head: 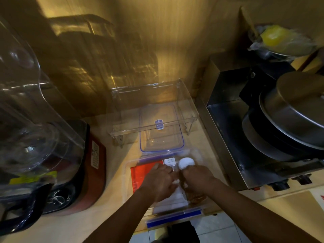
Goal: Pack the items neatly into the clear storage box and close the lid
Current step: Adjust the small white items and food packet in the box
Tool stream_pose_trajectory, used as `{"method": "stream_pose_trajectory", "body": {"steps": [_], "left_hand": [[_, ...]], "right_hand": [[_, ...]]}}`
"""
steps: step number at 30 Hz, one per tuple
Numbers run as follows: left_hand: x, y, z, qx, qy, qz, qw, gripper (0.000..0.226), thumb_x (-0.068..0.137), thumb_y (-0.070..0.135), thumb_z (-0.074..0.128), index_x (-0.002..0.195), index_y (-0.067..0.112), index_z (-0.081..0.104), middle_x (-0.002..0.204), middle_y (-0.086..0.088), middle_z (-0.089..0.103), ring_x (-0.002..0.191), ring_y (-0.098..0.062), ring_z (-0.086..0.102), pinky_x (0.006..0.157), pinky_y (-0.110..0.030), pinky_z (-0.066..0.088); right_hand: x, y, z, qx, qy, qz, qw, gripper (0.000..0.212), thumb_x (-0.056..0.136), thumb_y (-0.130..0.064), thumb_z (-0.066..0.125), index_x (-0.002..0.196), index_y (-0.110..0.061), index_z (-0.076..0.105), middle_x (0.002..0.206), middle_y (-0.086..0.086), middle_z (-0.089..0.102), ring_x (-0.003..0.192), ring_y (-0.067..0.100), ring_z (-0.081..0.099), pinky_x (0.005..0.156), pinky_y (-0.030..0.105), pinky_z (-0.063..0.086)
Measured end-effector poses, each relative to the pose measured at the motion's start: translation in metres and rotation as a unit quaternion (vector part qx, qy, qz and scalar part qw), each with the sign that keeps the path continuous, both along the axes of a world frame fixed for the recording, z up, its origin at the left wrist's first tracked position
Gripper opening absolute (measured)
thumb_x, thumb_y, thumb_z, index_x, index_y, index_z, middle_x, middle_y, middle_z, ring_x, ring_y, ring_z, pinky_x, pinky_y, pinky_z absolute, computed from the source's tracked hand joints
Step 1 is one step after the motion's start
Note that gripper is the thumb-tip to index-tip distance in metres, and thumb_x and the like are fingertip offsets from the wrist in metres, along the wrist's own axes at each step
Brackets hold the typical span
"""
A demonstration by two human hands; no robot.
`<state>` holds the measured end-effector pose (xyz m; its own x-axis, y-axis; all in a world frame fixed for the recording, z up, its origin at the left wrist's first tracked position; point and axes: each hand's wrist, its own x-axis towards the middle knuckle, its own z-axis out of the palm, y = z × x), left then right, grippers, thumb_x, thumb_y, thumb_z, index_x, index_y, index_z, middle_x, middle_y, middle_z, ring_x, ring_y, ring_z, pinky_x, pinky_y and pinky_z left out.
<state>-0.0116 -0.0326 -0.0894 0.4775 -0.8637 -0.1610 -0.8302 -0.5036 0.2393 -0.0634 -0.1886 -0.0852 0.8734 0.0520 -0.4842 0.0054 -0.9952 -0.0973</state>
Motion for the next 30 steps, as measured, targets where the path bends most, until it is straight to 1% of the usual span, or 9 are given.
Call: {"method": "stream_pose_trajectory", "body": {"steps": [5,8,10,14,18,21,24,27,30], "left_hand": [[-0.002,0.009,-0.006,-0.069,0.033,0.013,0.997,0.032,0.088,0.044,0.047,0.113,0.027,0.059,0.132,0.003,0.052,0.125,-0.017,0.041,0.099,-0.028,0.024],[0.000,0.018,-0.010,-0.060,0.036,0.017,0.997,0.036,0.087,0.042,0.051,0.120,0.028,0.056,0.144,0.002,0.041,0.134,-0.018,0.031,0.106,-0.030,0.022],[-0.002,0.024,-0.008,-0.065,0.033,0.007,0.997,0.035,0.086,0.035,0.055,0.120,0.026,0.058,0.142,-0.001,0.044,0.134,-0.022,0.034,0.105,-0.034,0.027],[-0.009,0.031,-0.005,-0.105,0.009,0.011,0.994,0.035,0.077,0.029,0.069,0.112,0.024,0.065,0.124,-0.005,0.062,0.116,-0.027,0.056,0.092,-0.039,0.045],[-0.012,0.037,-0.013,-0.082,0.028,0.056,0.995,0.045,0.084,0.036,0.058,0.128,0.026,0.052,0.139,-0.001,0.051,0.131,-0.023,0.043,0.105,-0.035,0.025],[-0.010,0.038,-0.015,-0.067,0.024,0.050,0.996,0.047,0.086,0.035,0.058,0.131,0.026,0.048,0.144,-0.001,0.046,0.136,-0.022,0.036,0.106,-0.032,0.016],[-0.007,0.038,-0.017,-0.069,0.037,0.052,0.996,0.046,0.088,0.036,0.054,0.133,0.027,0.047,0.146,0.001,0.043,0.138,-0.017,0.031,0.109,-0.030,0.015],[-0.007,0.036,-0.014,-0.097,0.058,0.099,0.989,0.042,0.087,0.031,0.053,0.129,0.025,0.050,0.140,0.002,0.048,0.132,-0.016,0.038,0.107,-0.026,0.020],[-0.007,0.034,-0.011,-0.133,0.053,0.181,0.973,0.040,0.087,0.026,0.054,0.128,0.024,0.051,0.135,0.003,0.051,0.124,-0.014,0.042,0.099,-0.021,0.021]], "right_hand": [[0.005,-0.004,0.003,0.147,-0.047,-0.109,0.982,0.018,0.082,-0.019,0.059,0.099,-0.015,0.063,0.103,0.006,0.067,0.095,0.023,0.064,0.078,0.034,0.052],[0.005,-0.004,0.002,0.188,-0.055,-0.150,0.969,0.012,0.086,-0.018,0.055,0.090,-0.014,0.064,0.098,0.004,0.068,0.090,0.020,0.064,0.076,0.030,0.051],[0.005,-0.004,0.001,0.217,-0.046,-0.166,0.961,0.011,0.087,-0.017,0.053,0.088,-0.018,0.063,0.097,0.003,0.068,0.089,0.018,0.063,0.078,0.031,0.052],[0.006,-0.006,-0.001,0.281,0.038,-0.094,0.954,0.020,0.087,-0.011,0.052,0.099,-0.019,0.066,0.107,0.002,0.067,0.099,0.017,0.061,0.091,0.036,0.051],[0.004,-0.004,-0.006,0.260,0.119,0.011,0.958,0.027,0.084,-0.010,0.058,0.109,-0.017,0.064,0.119,0.003,0.064,0.105,0.016,0.058,0.094,0.035,0.048],[0.001,-0.001,-0.012,0.252,0.151,0.019,0.956,0.029,0.083,-0.014,0.062,0.112,-0.015,0.063,0.123,0.004,0.061,0.107,0.017,0.057,0.092,0.034,0.047],[0.000,0.000,-0.012,0.264,0.108,-0.012,0.958,0.019,0.085,-0.017,0.059,0.103,-0.016,0.066,0.110,0.003,0.067,0.097,0.016,0.061,0.088,0.034,0.050],[0.005,-0.001,-0.009,0.271,0.006,-0.098,0.958,0.013,0.086,-0.015,0.054,0.089,-0.014,0.066,0.094,0.002,0.070,0.085,0.015,0.062,0.079,0.031,0.050],[0.012,-0.001,-0.007,0.275,-0.095,-0.218,0.931,0.011,0.086,-0.016,0.056,0.097,-0.015,0.058,0.082,0.005,0.068,0.078,0.020,0.062,0.070,0.031,0.048]]}}
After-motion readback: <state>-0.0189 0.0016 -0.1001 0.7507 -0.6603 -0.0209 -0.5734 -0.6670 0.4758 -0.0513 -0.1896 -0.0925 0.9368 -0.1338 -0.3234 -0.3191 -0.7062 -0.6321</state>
